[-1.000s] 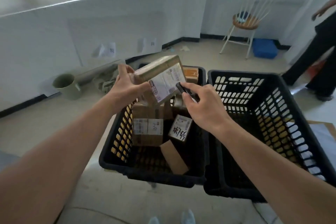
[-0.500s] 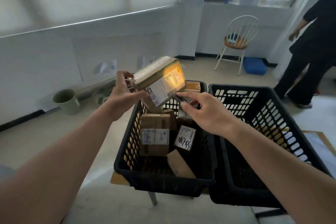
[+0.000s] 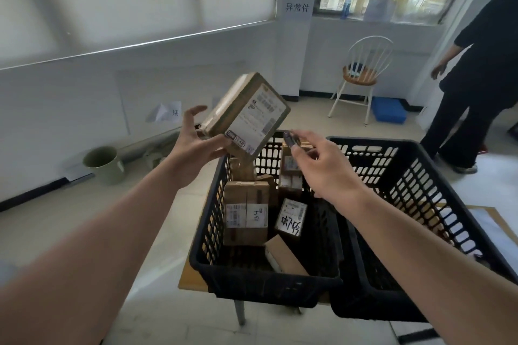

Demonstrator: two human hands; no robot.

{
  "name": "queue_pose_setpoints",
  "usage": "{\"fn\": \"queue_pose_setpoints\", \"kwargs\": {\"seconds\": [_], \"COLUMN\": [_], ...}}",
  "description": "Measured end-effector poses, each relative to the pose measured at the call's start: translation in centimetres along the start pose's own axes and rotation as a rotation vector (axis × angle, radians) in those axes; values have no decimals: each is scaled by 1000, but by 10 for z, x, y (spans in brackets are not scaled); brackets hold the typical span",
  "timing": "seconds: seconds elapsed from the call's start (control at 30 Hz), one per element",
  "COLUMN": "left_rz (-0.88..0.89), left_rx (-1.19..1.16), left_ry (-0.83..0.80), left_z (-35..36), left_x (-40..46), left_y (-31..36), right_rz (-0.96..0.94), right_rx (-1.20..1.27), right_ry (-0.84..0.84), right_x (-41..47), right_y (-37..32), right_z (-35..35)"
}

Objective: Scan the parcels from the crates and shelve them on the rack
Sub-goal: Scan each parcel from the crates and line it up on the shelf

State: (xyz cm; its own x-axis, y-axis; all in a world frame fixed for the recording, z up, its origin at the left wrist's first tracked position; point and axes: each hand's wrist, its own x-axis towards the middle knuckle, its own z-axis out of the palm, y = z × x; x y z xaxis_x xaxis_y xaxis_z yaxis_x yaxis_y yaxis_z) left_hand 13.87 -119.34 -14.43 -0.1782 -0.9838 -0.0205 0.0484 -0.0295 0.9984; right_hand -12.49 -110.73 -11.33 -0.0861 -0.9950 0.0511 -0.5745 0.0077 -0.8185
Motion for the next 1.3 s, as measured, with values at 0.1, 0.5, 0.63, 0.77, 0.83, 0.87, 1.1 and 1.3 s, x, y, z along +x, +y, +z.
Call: {"fn": "queue_pose_setpoints", "kwargs": {"seconds": [0.1,0.5,0.63,0.77,0.83,0.87,1.1,1.3], "left_rz": [11,62,104,113,108,104,166,172], "left_rx": [-66,-49,141,234,220,217,316,473], "left_ry": [-64,1,207,430,535,605,993,1174], "left_z": [5,32,54,78,87,91,104,117], "left_x": [-5,-69,-110,-164,-196,-212,-334,-450], "left_y": [11,47,52,57,60,62,80,98], "right_rz": [17,-113,-236,-349,-383,-405,-567,-682], "right_rx": [120,426,428,499,512,512,618,683], "right_ry": [96,68,-82,-245,-313,-345,-514,-655], "right_x": [9,38,22,-7,-26,-38,-126,-224], "right_y": [-2,-36,-41,-44,-50,-55,-96,-135], "right_z": [13,30,27,23,23,23,27,36]}}
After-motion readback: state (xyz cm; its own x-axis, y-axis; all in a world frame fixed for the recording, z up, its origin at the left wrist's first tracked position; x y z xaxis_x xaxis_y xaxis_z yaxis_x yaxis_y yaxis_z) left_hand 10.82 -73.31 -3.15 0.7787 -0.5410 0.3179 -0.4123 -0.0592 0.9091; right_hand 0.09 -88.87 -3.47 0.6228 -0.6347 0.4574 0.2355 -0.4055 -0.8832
